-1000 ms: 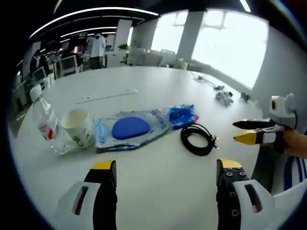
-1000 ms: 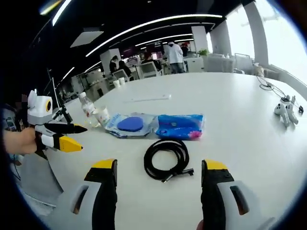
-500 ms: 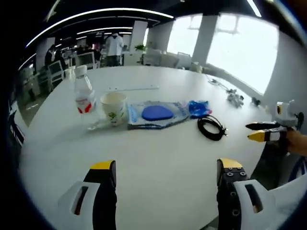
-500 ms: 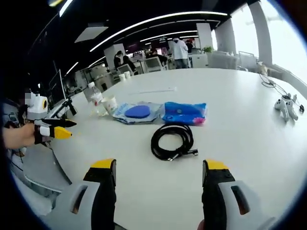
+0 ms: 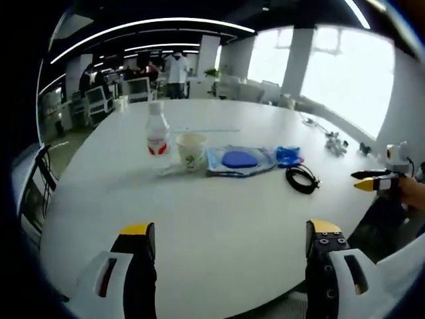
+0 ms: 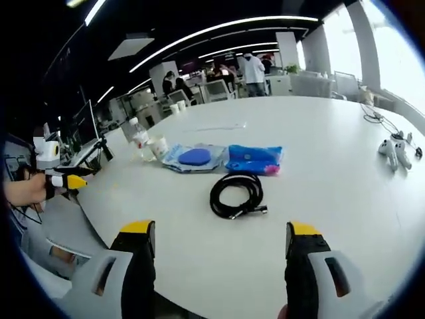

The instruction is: Arrange the tabletop items into an orderly group along one side of the table until the central work area is clear of visible clutter.

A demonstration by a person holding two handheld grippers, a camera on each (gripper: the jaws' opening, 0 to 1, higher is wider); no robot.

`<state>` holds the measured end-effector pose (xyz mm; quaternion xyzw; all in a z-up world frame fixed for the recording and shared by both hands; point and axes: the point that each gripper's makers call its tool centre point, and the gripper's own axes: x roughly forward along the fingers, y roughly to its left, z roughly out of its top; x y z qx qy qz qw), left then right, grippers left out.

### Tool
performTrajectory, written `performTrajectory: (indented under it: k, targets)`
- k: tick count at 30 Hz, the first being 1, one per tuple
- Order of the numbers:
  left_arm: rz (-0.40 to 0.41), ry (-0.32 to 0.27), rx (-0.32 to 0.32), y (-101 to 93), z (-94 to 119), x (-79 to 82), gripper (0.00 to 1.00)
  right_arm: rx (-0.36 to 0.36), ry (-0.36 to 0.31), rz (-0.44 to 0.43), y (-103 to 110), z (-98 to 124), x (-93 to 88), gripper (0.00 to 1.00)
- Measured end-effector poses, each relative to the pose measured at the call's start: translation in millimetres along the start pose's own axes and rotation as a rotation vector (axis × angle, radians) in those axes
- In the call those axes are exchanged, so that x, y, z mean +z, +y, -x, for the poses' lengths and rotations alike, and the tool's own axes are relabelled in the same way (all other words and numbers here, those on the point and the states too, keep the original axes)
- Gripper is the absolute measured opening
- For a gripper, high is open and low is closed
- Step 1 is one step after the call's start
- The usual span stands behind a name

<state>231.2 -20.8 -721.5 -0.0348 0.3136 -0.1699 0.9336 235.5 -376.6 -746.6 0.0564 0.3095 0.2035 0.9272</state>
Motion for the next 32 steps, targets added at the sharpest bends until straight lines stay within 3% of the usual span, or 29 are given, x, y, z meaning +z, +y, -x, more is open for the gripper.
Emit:
performTrajectory:
  k: [11,20,27,32]
  targets:
    - [0.008,-0.016,0.032,-1.7,36.6,-10.2,0.93,0.019,0.035,-0.005,1.2,17.2,-25.8,0.82]
    - [0.004,0.001,-0.005,-2.0,32.0,-14.8,0.92,-0.019,0.004,-0.004,2.0,32.0,-10.4,0.82]
    - [0.012,-0.008,-0.021,0.4,29.9,-12.3,0.92,-0.028,-0.009,0.021,5.6,30.7,0.1,0.81]
    - [0.008,-0.021,-0.031,1.0,32.4,-9.5,0.93,-0.038,-0.001,0.027,3.1,29.9,-5.2,0.81]
